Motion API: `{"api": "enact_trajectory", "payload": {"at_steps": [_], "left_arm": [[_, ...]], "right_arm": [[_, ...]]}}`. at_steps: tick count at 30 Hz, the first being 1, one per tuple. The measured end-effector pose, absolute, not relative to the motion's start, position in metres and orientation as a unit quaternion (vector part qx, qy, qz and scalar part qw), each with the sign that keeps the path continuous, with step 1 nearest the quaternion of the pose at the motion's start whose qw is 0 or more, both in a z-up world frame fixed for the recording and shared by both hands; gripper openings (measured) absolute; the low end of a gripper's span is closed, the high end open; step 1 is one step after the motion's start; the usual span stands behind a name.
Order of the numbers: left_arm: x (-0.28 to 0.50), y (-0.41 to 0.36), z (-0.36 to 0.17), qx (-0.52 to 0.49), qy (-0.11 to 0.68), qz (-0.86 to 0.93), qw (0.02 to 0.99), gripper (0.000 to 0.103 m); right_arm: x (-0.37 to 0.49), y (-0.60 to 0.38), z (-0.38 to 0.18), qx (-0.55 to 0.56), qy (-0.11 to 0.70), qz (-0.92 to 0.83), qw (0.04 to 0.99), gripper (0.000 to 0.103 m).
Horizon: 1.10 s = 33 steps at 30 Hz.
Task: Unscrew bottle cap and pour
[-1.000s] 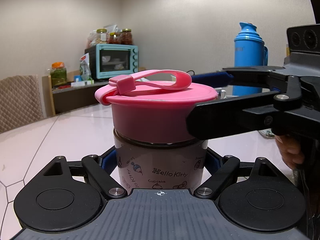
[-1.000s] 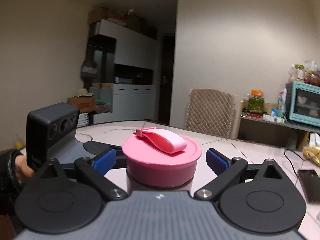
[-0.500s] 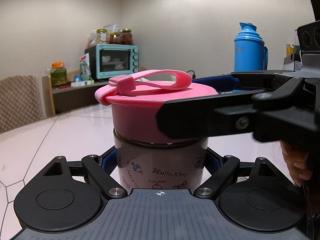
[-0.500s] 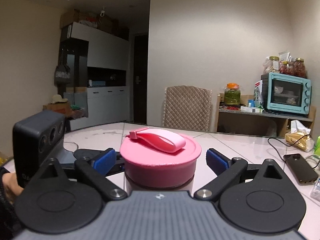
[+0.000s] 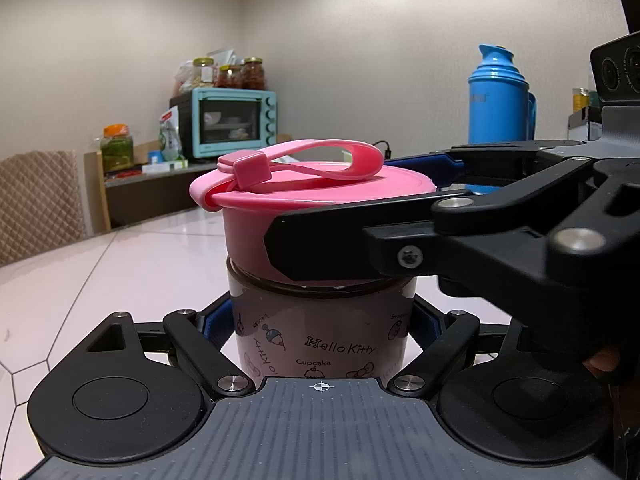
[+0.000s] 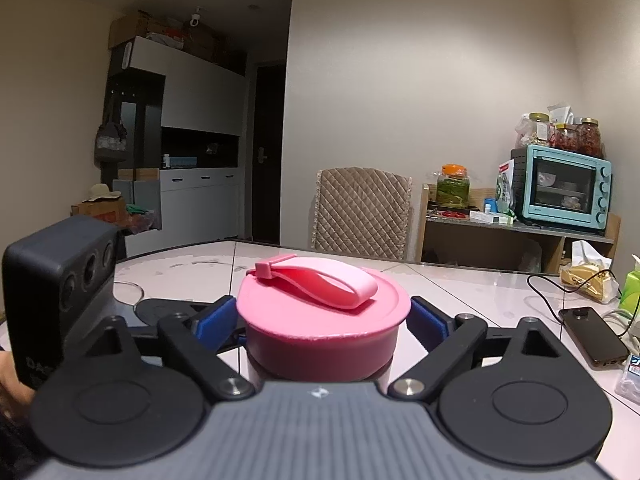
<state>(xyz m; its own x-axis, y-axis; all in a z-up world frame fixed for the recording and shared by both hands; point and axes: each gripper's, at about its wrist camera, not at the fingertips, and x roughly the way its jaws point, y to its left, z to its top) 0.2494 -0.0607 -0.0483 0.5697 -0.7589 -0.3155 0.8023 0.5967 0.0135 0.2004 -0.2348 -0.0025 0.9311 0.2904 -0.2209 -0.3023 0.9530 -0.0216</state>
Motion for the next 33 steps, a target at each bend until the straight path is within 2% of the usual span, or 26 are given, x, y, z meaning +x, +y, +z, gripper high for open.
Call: {"api": "enact_trajectory", "payload": {"at_steps": [13,33], "left_arm": [[0.250,-0.061,-0.049,0.076,0.140,-0.442,0.883,0.090],[0.243,-0.054,-0.050,0.077,0.140,-0.442,0.883,0.090]], "right_arm": [[0.201,-0.236,-0.008,-0.026,0.113,0.160,0.980,0.085],[0.229,-0.293,0.000,-0.040,0.115,0.357,0.926,0.085]]}}
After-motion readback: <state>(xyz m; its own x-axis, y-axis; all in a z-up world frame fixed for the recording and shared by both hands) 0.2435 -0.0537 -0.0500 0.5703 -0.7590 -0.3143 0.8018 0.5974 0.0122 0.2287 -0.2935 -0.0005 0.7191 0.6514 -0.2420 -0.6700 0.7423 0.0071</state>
